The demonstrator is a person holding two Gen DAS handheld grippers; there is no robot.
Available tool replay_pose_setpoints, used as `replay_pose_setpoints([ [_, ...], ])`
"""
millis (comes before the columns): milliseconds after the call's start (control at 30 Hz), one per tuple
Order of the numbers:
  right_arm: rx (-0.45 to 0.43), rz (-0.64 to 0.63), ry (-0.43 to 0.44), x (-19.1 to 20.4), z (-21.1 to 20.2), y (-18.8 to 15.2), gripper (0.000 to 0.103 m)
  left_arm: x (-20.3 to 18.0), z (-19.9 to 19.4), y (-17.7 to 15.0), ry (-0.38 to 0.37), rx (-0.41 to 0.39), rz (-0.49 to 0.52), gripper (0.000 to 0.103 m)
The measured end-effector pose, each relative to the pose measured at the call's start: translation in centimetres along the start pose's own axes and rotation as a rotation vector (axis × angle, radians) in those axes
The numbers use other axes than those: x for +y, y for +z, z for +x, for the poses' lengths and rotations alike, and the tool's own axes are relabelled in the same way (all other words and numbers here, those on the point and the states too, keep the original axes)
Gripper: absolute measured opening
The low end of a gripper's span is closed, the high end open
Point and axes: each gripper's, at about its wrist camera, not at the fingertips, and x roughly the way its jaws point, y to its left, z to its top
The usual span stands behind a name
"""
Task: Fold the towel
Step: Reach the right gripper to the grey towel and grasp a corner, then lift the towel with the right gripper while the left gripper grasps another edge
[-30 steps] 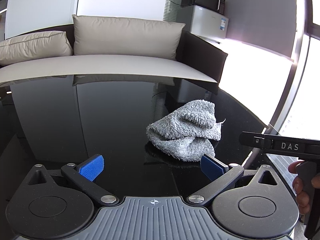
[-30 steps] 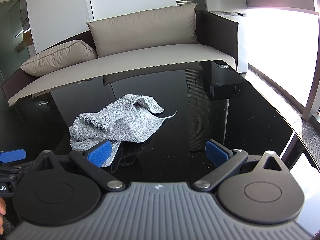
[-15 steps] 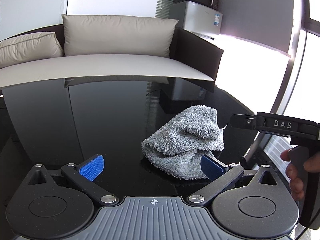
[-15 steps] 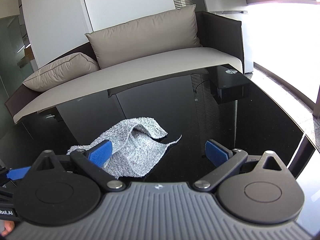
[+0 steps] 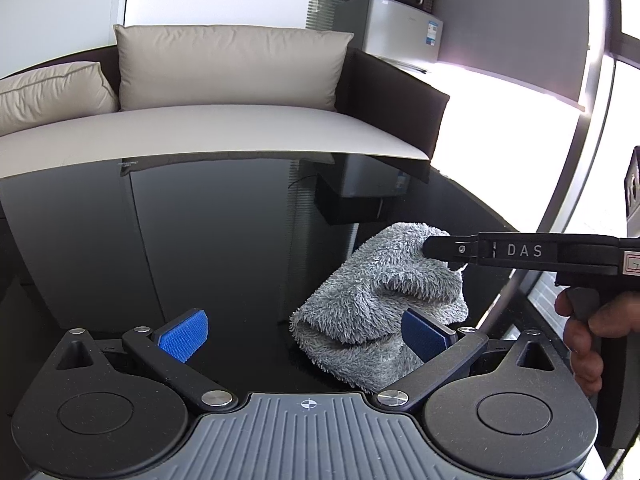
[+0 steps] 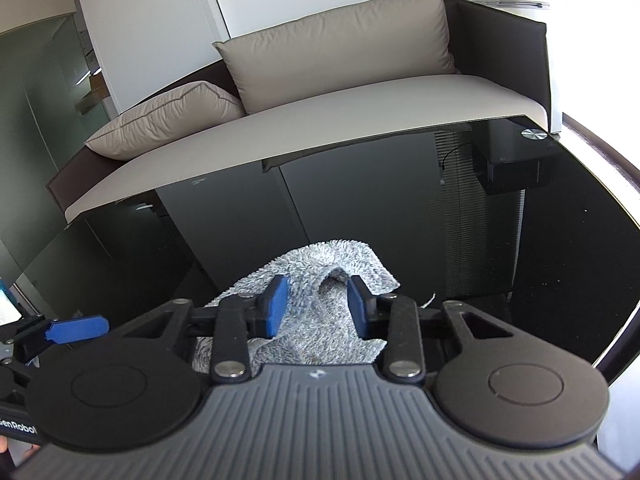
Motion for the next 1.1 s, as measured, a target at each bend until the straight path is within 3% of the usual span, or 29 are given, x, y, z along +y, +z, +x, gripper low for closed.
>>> replay_pose_setpoints([
  [167, -0.024, -0.018, 0.004, 0.3, 0.3, 0.2, 0.005, -0.1, 0.4, 0.2, 0.0, 0.0, 0.002, 0.102],
  [400, -0.151, -0.023, 0.035, 0.6, -1.4, 0.9, 0.003, 0.1, 0.2, 0.0, 0.008, -0.009, -0.004, 0.102],
  [667, -0.265, -0.004, 0.207, 0.6, -3.7, 1.8, 0.002, 0.5, -0.7, 0.3, -0.011, -0.051, -0.029, 0.102],
  [867, -0.262, 0.019, 0.33, 1.2, -4.5, 2.5, 0.002, -0.1, -1.3, 0.5, -0.079, -0.08, -0.007, 0.102],
  [1100, -0.245, 0.035, 0.466, 2.2, -5.3, 3.1, 0.002, -1.6, -0.9, 0.3, -0.059, -0.103, 0.047, 0.102],
])
